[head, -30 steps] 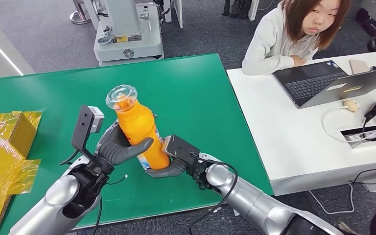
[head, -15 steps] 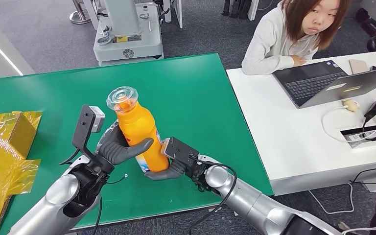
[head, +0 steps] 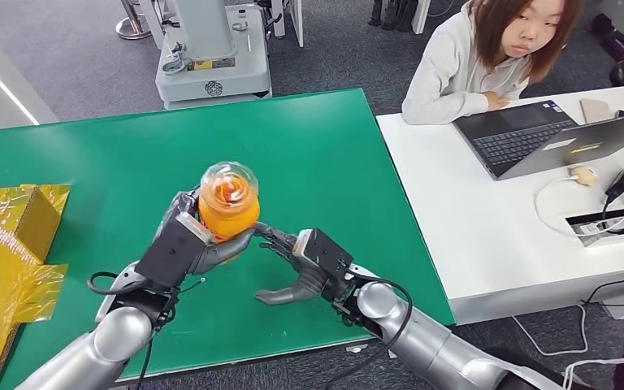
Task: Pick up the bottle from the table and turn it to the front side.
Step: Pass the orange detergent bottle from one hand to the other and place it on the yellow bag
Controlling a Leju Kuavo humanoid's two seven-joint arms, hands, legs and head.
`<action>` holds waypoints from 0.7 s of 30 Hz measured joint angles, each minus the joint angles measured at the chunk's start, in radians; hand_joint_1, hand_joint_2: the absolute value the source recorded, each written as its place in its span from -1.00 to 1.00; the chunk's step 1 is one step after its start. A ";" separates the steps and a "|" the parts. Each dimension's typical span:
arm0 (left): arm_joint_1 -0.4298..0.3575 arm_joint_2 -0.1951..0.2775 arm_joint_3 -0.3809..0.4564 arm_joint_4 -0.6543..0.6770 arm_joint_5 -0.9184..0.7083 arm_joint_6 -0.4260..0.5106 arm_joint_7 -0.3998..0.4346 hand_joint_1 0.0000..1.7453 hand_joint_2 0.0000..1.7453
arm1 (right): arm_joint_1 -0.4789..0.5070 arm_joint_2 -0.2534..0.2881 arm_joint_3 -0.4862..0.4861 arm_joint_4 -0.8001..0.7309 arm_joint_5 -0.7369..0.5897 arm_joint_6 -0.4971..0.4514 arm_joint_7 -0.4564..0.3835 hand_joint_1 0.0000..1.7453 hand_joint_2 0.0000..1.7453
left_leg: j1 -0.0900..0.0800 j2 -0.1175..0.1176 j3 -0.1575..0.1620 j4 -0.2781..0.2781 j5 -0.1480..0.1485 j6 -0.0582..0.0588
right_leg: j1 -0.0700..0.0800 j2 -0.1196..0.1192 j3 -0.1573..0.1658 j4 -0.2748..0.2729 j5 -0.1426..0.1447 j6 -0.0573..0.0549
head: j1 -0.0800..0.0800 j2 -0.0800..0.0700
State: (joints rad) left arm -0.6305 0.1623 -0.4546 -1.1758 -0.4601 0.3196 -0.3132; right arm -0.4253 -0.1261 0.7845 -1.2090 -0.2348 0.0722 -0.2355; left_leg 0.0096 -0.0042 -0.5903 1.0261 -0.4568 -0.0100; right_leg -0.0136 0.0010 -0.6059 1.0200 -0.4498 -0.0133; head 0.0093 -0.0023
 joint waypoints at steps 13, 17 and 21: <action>-0.087 0.007 -0.103 0.150 -0.718 0.073 0.153 1.00 1.00 | 0.297 -0.081 -0.197 -0.363 0.067 -0.051 -0.102 -1.00 1.00 | 0.000 0.000 -0.001 0.000 -0.001 0.001 | 0.000 0.000 -0.001 0.000 0.000 0.000 | 0.000 0.000; -0.132 0.004 -0.150 0.220 -0.882 0.084 0.219 1.00 1.00 | 0.342 -0.085 -0.224 -0.417 0.073 -0.051 -0.118 -1.00 1.00 | 0.000 0.001 -0.001 0.000 -0.001 0.001 | 0.000 0.000 -0.001 0.000 0.000 0.000 | 0.000 0.000; -0.171 -0.001 -0.189 0.288 -0.970 0.071 0.258 1.00 1.00 | 0.373 -0.089 -0.239 -0.448 0.087 -0.049 -0.135 -1.00 1.00 | 0.000 0.001 -0.001 0.000 -0.001 0.001 | 0.000 0.001 -0.001 0.000 0.000 0.000 | 0.000 0.000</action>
State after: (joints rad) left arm -0.8010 0.1614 -0.6440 -0.8875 -1.4299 0.3901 -0.0552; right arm -0.0522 -0.2148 0.5460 -1.6571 -0.1482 0.0228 -0.3709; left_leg 0.0096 -0.0032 -0.5912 1.0261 -0.4574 -0.0093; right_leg -0.0136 0.0017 -0.6065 1.0199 -0.4499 -0.0132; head 0.0093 -0.0023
